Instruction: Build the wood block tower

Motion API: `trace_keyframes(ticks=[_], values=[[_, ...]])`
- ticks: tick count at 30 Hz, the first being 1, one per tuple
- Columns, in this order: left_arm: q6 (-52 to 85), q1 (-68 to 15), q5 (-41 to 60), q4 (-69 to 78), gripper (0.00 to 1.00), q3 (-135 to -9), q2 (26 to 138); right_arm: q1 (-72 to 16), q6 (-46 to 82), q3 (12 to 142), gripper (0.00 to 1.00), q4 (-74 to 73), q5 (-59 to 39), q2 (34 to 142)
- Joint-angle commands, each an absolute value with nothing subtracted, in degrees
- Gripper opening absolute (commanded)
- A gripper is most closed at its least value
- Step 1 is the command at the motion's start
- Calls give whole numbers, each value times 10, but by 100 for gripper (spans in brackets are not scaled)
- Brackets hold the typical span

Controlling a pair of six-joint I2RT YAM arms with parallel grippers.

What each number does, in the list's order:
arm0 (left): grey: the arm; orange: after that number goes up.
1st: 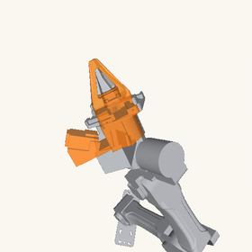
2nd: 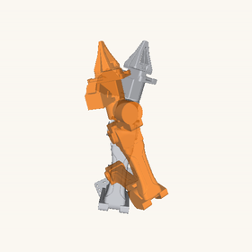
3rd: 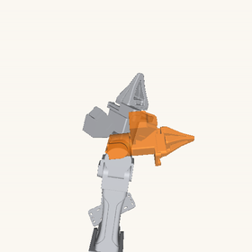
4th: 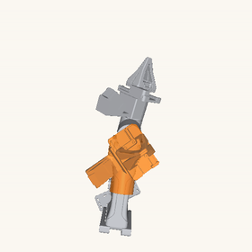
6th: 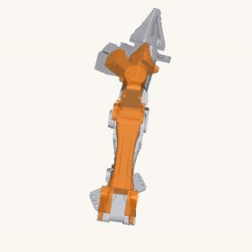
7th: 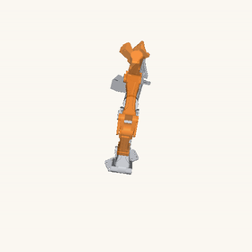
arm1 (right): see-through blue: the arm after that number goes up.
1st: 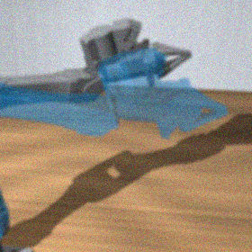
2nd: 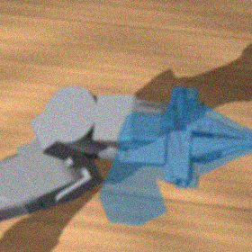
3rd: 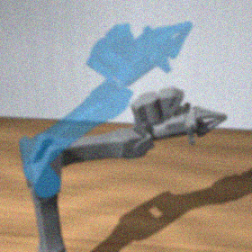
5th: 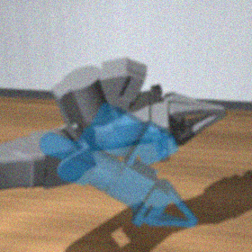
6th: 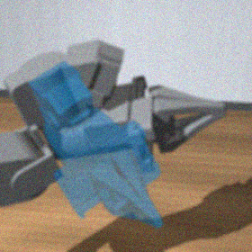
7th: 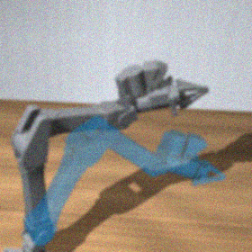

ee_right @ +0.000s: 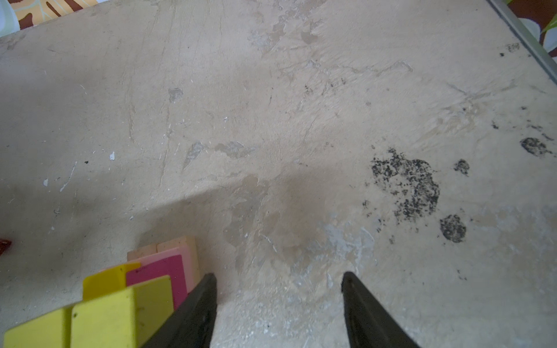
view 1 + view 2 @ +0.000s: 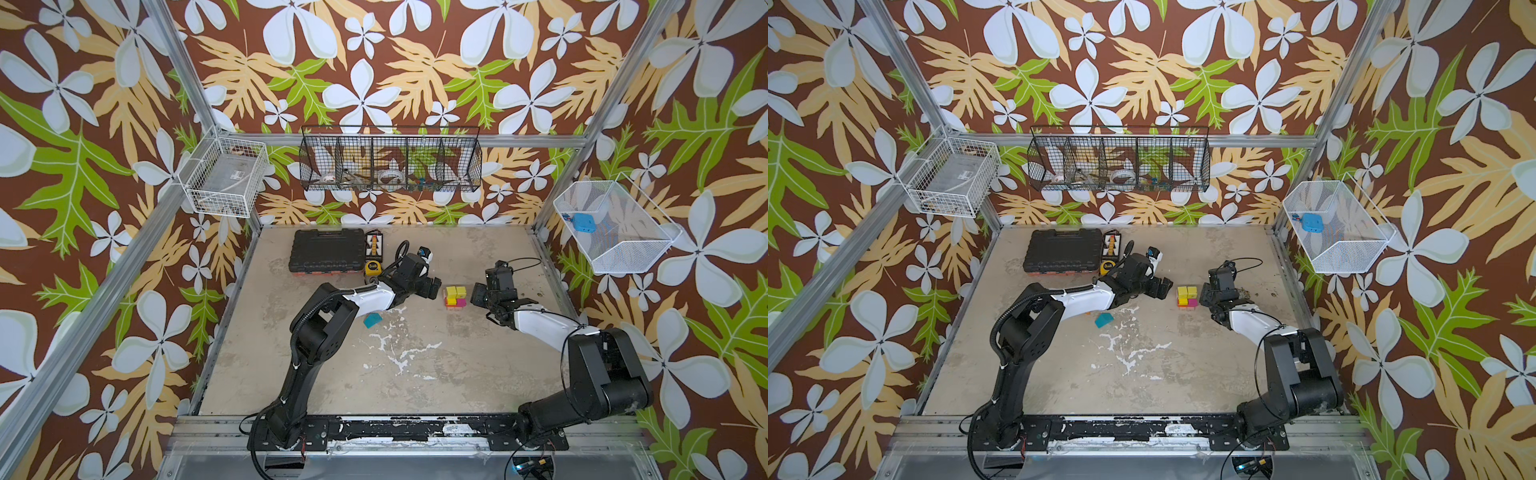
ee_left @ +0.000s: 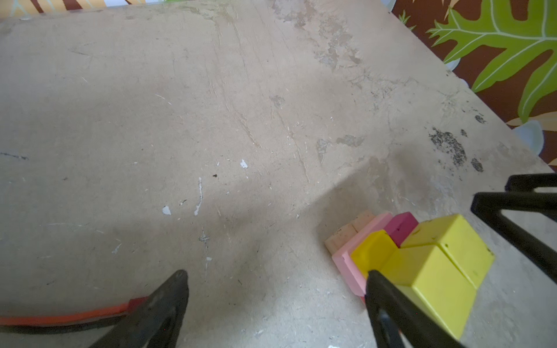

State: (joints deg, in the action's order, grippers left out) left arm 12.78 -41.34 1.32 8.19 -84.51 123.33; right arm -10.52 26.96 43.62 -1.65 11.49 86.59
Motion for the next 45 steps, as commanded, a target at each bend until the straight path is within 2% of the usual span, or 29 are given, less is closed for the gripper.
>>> trace_keyframes(ticks=[1, 45], values=[[118, -417, 7, 69, 93, -856, 1238, -105, 268, 441, 66, -14, 124, 869], [117, -422, 42, 43, 92, -907, 1270, -111, 264, 454, 63, -6, 124, 883]])
